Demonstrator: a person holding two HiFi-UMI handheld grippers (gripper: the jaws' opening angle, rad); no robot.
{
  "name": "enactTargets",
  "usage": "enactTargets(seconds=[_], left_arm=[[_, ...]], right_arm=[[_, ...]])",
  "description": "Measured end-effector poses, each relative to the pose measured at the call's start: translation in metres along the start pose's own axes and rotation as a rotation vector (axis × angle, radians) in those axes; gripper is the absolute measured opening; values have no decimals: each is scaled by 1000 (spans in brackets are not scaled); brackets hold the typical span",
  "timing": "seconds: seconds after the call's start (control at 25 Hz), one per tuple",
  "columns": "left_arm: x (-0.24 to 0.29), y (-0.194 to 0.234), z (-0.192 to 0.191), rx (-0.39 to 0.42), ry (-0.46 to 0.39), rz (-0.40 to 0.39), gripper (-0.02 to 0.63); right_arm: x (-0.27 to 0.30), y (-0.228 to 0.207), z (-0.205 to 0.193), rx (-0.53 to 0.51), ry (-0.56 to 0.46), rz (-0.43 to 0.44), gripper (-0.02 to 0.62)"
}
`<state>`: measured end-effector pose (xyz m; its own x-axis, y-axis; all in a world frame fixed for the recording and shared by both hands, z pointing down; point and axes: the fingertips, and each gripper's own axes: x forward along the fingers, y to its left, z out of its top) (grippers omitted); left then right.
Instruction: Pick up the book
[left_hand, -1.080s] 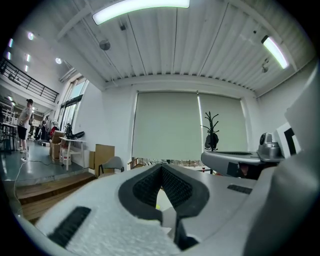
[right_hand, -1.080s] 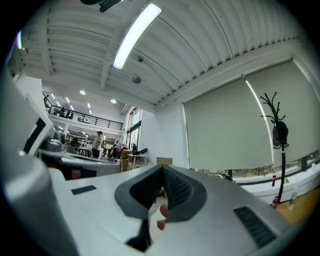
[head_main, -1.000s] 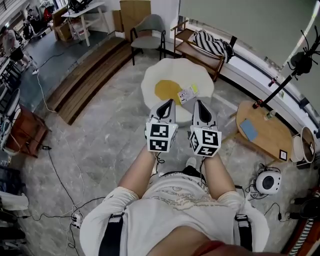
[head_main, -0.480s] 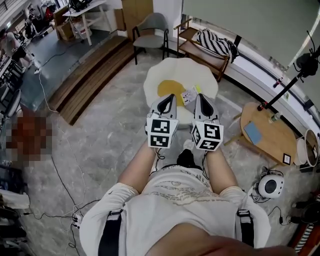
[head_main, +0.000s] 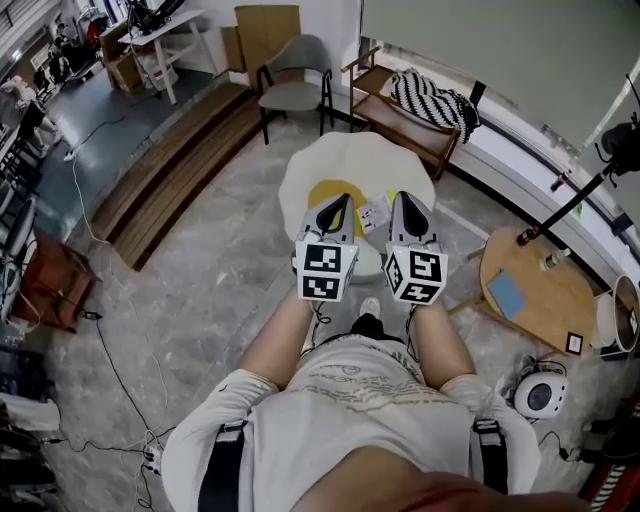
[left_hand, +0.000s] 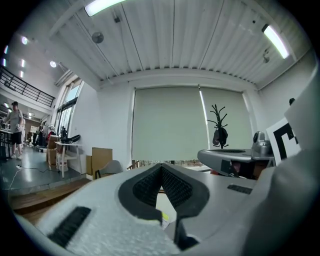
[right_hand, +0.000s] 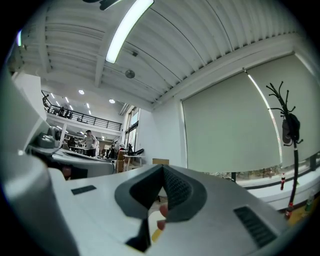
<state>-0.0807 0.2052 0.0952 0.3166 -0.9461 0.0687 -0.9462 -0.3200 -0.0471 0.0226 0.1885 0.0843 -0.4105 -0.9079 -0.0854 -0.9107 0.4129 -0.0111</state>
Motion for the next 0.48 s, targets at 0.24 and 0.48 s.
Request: enactTargets(seconds=[0.24,0.48], left_arm=[[63,3,-10,2,46,-20,17],[109,-7,-21,-25,97,-40,17]], right_arm=[[44,-31,-14,-38,26,-16,25],[74,-66,-34,9,77,-16,25]])
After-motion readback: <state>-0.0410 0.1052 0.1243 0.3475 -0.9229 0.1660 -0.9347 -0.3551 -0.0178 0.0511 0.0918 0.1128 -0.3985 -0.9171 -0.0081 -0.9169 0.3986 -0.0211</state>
